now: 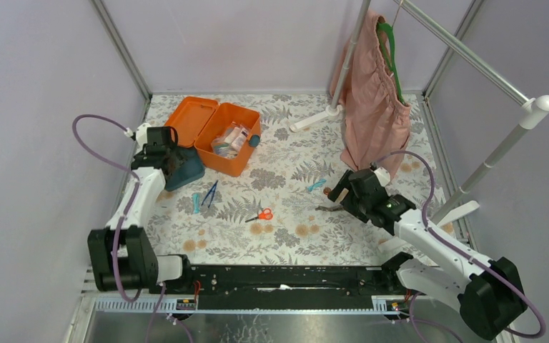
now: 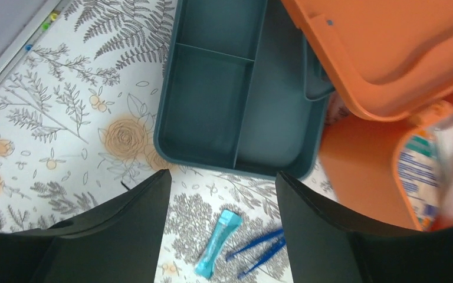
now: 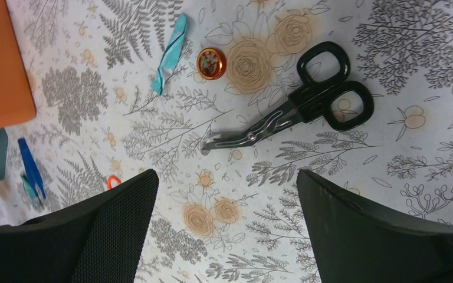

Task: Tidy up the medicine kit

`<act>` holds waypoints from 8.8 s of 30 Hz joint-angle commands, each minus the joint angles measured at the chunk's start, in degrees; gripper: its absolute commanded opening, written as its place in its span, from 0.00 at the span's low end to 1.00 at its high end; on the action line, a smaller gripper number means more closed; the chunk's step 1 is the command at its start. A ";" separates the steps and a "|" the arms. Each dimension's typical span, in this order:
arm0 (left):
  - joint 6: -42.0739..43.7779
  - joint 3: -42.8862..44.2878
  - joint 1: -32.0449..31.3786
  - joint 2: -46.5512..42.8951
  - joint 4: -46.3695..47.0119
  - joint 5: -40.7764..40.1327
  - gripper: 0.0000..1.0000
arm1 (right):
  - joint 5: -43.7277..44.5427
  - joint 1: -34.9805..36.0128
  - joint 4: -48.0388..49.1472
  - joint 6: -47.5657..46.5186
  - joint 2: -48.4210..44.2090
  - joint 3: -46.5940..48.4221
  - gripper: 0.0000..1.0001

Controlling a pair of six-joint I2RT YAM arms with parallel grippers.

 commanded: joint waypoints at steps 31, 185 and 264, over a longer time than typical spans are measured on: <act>2.36 12.62 4.74 33.02 5.18 4.26 0.32 | -4.16 0.37 3.03 -4.45 -7.08 -3.26 0.97; 7.52 -4.98 -32.40 -16.75 -4.59 -13.31 0.84 | -6.94 0.59 3.02 -20.61 40.47 28.06 0.53; -3.29 -7.75 -31.60 -14.63 -8.12 -8.75 0.85 | -16.12 2.27 -1.63 -32.23 55.78 59.83 0.39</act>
